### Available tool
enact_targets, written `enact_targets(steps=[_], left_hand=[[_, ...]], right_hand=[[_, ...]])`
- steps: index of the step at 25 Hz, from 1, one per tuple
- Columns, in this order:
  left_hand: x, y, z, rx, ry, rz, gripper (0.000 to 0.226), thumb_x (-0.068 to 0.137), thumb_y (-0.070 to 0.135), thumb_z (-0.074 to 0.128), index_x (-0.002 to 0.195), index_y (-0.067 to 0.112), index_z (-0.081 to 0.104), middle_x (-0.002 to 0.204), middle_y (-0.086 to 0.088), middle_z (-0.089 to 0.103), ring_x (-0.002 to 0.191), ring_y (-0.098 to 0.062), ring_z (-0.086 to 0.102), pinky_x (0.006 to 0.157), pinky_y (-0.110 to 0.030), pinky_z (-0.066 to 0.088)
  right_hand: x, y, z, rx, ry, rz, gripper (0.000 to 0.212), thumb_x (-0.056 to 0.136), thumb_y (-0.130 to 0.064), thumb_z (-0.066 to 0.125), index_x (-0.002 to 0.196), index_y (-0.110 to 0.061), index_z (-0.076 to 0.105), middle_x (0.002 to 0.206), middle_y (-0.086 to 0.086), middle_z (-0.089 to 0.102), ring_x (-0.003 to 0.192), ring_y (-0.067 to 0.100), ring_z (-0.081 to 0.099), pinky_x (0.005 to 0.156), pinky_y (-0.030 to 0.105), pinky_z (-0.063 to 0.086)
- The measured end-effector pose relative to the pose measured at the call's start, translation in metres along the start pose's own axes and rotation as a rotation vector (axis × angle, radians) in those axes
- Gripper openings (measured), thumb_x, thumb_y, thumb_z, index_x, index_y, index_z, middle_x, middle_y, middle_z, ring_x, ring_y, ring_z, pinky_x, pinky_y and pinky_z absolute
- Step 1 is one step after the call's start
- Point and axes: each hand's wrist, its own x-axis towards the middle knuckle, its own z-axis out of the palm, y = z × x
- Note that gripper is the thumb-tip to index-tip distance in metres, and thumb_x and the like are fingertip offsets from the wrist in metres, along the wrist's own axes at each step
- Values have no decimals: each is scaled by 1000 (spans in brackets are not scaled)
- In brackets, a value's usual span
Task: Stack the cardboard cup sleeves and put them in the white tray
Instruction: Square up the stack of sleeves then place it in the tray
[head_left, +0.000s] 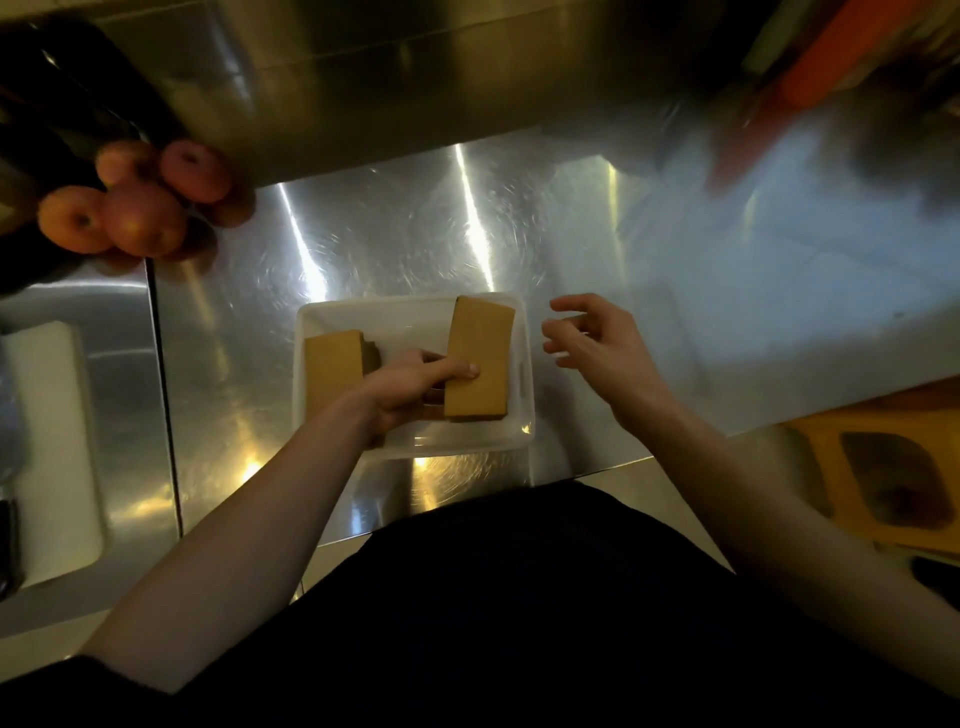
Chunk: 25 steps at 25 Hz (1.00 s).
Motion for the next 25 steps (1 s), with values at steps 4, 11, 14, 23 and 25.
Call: enact_targets(steps=[4, 11, 14, 23, 25], left_hand=[[5, -3, 11, 33, -9, -16, 20, 88, 17, 68, 104, 11, 59, 104, -7, 68, 93, -20, 67, 73, -28, 55], [10, -9, 14, 2, -19, -18, 55, 84, 14, 72, 132, -2, 49, 124, -15, 64, 112, -27, 64, 94, -37, 54], [10, -8, 13, 26, -38, -23, 58, 84, 15, 73, 134, 0, 47, 129, -14, 62, 117, -26, 61, 102, -37, 50], [9, -4, 23, 166, 31, 36, 59, 87, 15, 71, 139, 2, 46, 134, -12, 58, 124, -27, 55, 110, -40, 42], [10, -4, 26, 202, 84, 46, 58, 88, 13, 69, 140, 2, 45, 133, -12, 58, 123, -28, 55, 109, -42, 43]], right_hand=[[6, 16, 5, 121, -1, 77, 34, 94, -29, 60, 126, -19, 57, 113, 6, 64, 100, 14, 65, 89, 36, 57], [5, 20, 17, 275, -231, 228, 27, 101, -34, 46, 110, -16, 63, 111, 8, 67, 105, 21, 66, 84, 32, 59], [8, 26, 19, 266, -254, 236, 37, 101, -39, 45, 121, -12, 61, 116, 3, 67, 108, 18, 65, 90, 37, 56], [13, 31, 18, 270, -285, 223, 46, 100, -44, 44, 130, -11, 56, 125, 4, 63, 116, 20, 61, 99, 44, 51], [13, 31, 19, 271, -287, 209, 47, 100, -44, 45, 130, -10, 57, 123, 5, 65, 115, 20, 62, 99, 45, 51]])
